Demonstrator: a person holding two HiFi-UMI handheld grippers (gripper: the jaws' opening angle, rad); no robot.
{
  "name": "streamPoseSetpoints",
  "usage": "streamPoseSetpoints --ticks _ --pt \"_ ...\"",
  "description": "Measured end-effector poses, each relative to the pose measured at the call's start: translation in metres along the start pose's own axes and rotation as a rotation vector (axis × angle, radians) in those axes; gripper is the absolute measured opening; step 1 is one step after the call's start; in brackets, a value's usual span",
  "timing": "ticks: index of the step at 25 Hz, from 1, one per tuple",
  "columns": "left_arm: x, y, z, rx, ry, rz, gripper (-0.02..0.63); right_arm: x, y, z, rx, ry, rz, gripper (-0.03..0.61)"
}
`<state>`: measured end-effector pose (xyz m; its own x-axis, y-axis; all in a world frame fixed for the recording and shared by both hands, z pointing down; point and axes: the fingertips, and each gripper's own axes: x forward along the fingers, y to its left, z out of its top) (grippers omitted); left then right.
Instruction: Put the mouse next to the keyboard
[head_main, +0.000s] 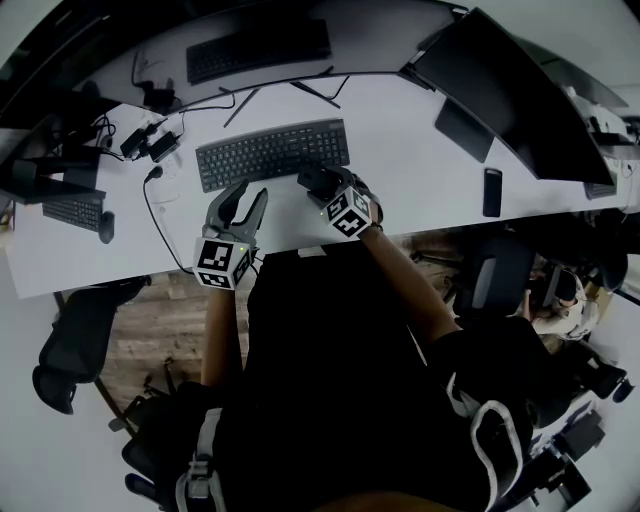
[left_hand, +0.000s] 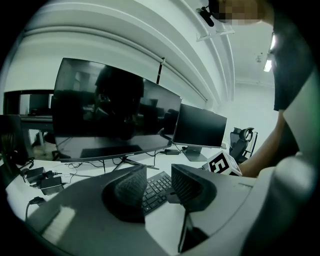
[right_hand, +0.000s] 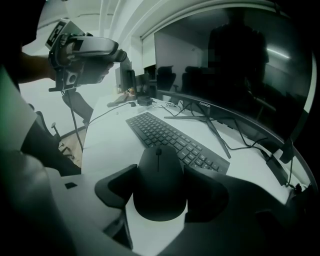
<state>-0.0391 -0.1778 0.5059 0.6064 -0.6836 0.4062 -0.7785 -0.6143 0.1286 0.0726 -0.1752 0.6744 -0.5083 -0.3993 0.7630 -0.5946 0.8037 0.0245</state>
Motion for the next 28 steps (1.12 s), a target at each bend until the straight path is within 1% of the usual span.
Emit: streamPoseSetpoints --ticks 7,11,14,18,21,28 --pt "0.023 -0.018 0.005 -0.002 0.009 0.001 0.153 -0.006 -0.029 -0.021 0.024 0.017 -0.019 0.295" --pt "0.031 -0.025 0.006 -0.006 0.025 0.000 0.152 -0.009 -0.043 -0.027 0.037 0.013 -0.029 0.295" --pt "0.037 -0.027 0.009 -0.002 0.016 0.005 0.153 -0.009 -0.054 -0.030 0.046 0.012 -0.041 0.295" --pt "0.041 -0.031 0.008 -0.006 0.035 0.009 0.153 -0.012 -0.071 -0.037 0.084 0.009 -0.062 0.295" --pt "0.045 -0.033 0.011 0.004 0.029 0.015 0.153 -0.013 -0.084 -0.044 0.106 0.021 -0.083 0.295" --pt "0.049 -0.035 0.009 0.007 0.055 0.028 0.152 -0.012 -0.109 -0.056 0.152 0.022 -0.105 0.295"
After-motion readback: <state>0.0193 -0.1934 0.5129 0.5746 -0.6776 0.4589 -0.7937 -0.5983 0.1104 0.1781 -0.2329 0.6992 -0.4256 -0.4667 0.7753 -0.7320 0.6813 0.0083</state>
